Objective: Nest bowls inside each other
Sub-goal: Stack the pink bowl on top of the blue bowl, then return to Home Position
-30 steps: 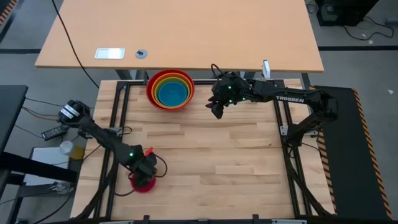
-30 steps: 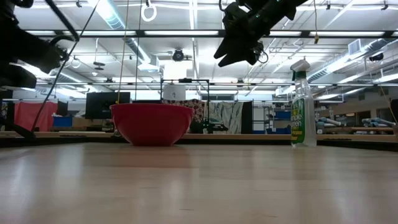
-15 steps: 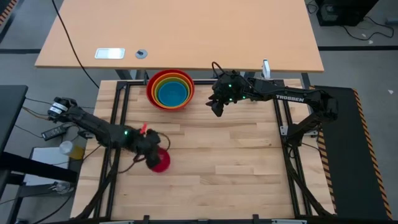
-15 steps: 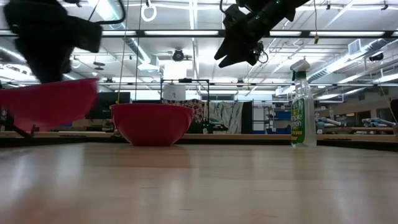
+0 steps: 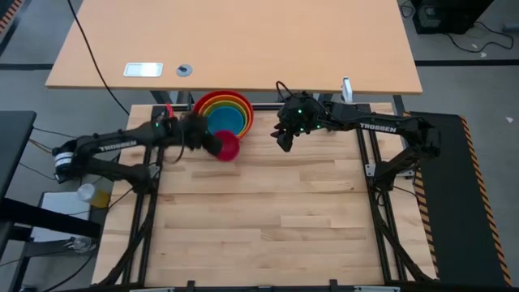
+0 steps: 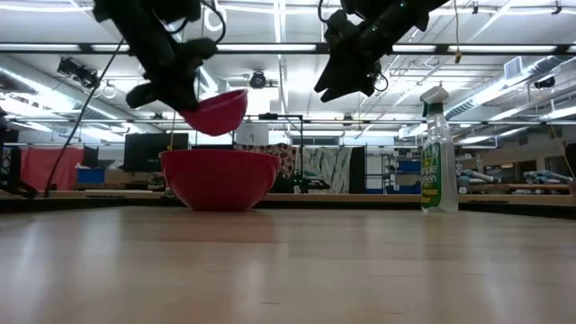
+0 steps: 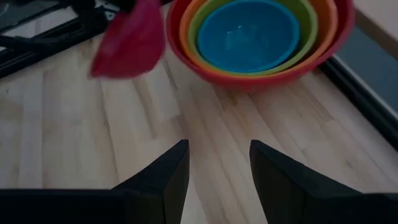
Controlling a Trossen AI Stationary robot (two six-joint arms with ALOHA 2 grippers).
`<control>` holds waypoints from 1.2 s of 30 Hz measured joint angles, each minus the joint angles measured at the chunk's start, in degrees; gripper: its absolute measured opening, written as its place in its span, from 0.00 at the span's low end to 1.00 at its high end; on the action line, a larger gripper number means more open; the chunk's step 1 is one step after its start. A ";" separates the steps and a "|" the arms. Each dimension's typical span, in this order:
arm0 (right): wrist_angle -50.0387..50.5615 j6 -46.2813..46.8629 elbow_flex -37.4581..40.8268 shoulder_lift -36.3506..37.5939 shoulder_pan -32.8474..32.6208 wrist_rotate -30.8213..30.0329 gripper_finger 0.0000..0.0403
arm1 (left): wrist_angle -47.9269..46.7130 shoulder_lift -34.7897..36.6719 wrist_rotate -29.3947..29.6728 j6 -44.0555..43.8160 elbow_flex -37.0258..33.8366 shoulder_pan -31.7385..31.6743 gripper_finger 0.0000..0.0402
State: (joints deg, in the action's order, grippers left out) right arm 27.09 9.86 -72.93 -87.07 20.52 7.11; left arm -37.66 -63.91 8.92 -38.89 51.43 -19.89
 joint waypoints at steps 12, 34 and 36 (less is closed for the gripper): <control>-0.42 -0.91 0.00 0.00 0.73 0.31 0.43 | 14.57 -13.90 -8.78 -0.40 0.10 -20.98 0.04; -0.39 0.48 0.00 0.00 0.56 0.54 0.43 | 14.04 -16.39 -1.83 1.17 0.36 -20.78 0.56; -0.39 0.65 0.00 0.00 0.57 1.06 0.43 | 13.52 -14.89 0.95 3.06 1.00 -20.51 0.55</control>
State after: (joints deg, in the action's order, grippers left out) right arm 26.70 10.51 -72.93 -87.07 21.10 8.17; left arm -24.15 -78.80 9.87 -35.83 52.43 -40.40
